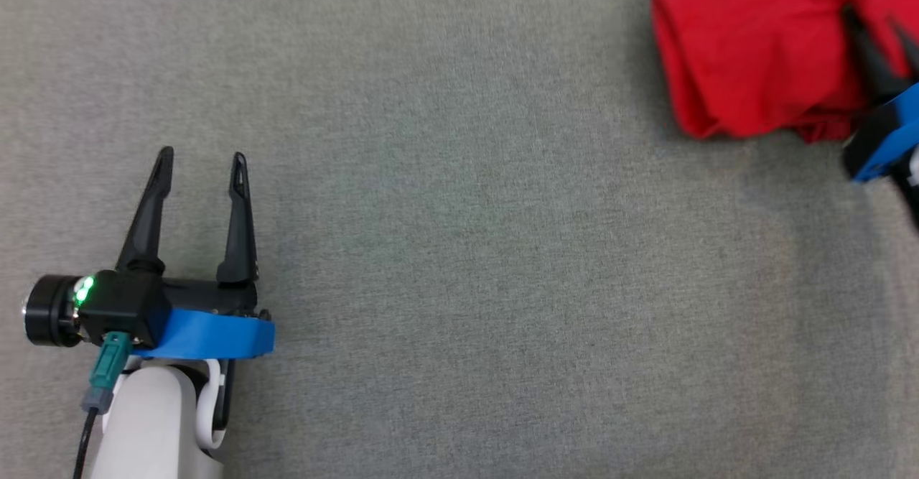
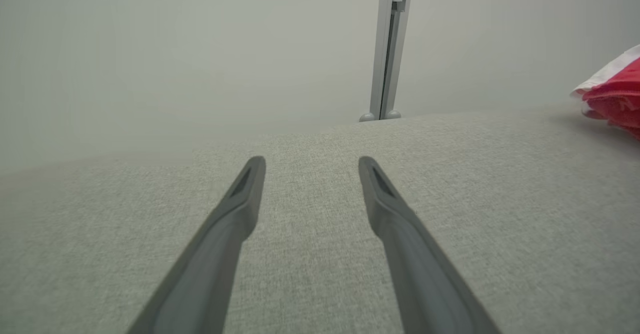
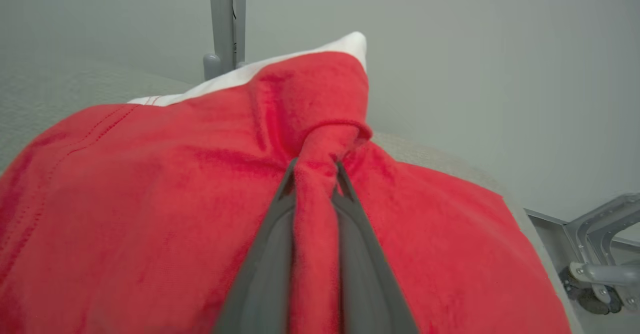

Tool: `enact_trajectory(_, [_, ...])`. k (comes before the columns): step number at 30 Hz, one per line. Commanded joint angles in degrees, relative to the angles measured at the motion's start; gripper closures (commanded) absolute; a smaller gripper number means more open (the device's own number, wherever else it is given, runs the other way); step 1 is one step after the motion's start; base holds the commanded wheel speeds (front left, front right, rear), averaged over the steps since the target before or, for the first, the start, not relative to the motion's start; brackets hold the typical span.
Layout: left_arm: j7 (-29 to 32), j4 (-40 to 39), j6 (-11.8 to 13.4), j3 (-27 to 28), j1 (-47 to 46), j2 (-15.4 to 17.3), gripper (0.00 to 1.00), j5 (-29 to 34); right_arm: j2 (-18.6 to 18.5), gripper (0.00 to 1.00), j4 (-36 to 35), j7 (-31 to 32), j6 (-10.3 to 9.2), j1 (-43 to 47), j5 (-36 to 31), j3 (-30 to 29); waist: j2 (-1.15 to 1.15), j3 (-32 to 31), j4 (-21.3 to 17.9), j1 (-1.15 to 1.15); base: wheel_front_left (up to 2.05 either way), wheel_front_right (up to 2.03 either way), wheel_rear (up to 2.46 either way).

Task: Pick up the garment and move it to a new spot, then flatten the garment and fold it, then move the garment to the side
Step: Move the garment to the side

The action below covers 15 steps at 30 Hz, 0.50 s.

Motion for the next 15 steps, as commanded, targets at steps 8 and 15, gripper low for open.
enact_trajectory(8, [-0.27,-4.05,-0.09,0.23,-2.56,2.07,0.0,0.87,-11.19,1.0,0.82,5.68,-0.02,-7.8,3.93,-1.29,0.0,5.99,-1.88,0.0,0.0,0.0,0.0])
enact_trajectory(15, [-0.25,-5.79,-0.22,-0.48,-4.19,3.08,0.0,0.94,-15.29,1.0,4.19,6.86,-0.02,-12.43,1.41,-0.26,0.0,8.89,-1.8,0.0,0.0,0.0,0.0])
